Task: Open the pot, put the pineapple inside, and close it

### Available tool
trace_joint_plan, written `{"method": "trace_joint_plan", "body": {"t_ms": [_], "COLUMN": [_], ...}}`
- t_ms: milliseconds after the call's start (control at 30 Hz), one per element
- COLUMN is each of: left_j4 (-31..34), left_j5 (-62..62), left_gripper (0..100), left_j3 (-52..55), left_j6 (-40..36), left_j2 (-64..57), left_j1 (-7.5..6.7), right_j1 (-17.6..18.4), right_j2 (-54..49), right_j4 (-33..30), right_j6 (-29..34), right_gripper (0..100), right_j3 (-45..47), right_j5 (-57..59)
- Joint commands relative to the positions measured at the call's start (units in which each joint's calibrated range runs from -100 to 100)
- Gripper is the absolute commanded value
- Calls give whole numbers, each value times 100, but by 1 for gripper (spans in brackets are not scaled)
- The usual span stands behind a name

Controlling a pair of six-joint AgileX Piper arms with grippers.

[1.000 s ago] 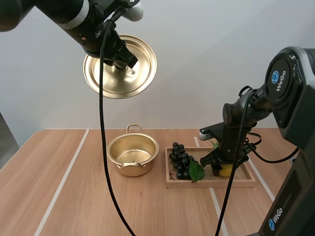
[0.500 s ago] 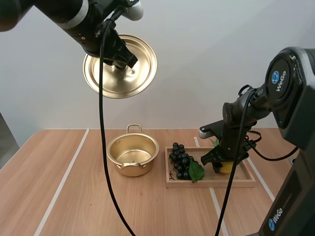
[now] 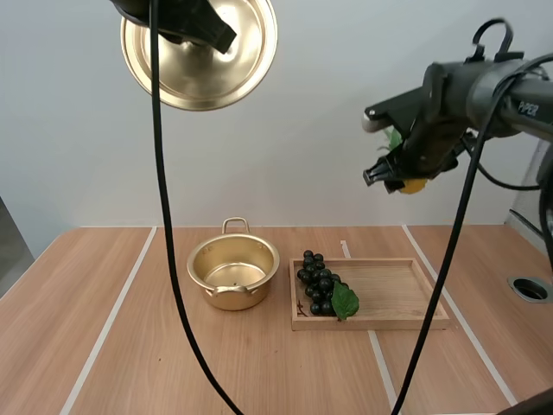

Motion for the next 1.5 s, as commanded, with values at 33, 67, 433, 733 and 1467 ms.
{"method": "trace_joint_plan", "body": {"t_ms": [33, 67, 433, 733, 1467], "left_j4": [-128, -128, -133, -133, 321], "left_j5": [-322, -341, -602, -619, -855], "left_gripper": [0, 0, 0, 0, 0], "left_j3": [-470, -598, -1755, -2414, -2608], "left_j6": [-8, -8, -235, -235, -350], "left_j2": [-134, -145, -166, -179, -218], "left_j1": [-5, -5, -5, -5, -5], "right_j1": [-26, -26, 236, 1141, 2100], "right_j2": [-411, -448, -517, 119, 2371], "right_j4": [762, 907, 2254, 2242, 2242], "right_j6": [-458, -544, -1238, -1277, -1277], "right_gripper": [0, 0, 0, 0, 0], "right_j3": [-726, -859, -1675, -1675, -1675], "right_j5": [600, 690, 1455, 1614, 2241]}}
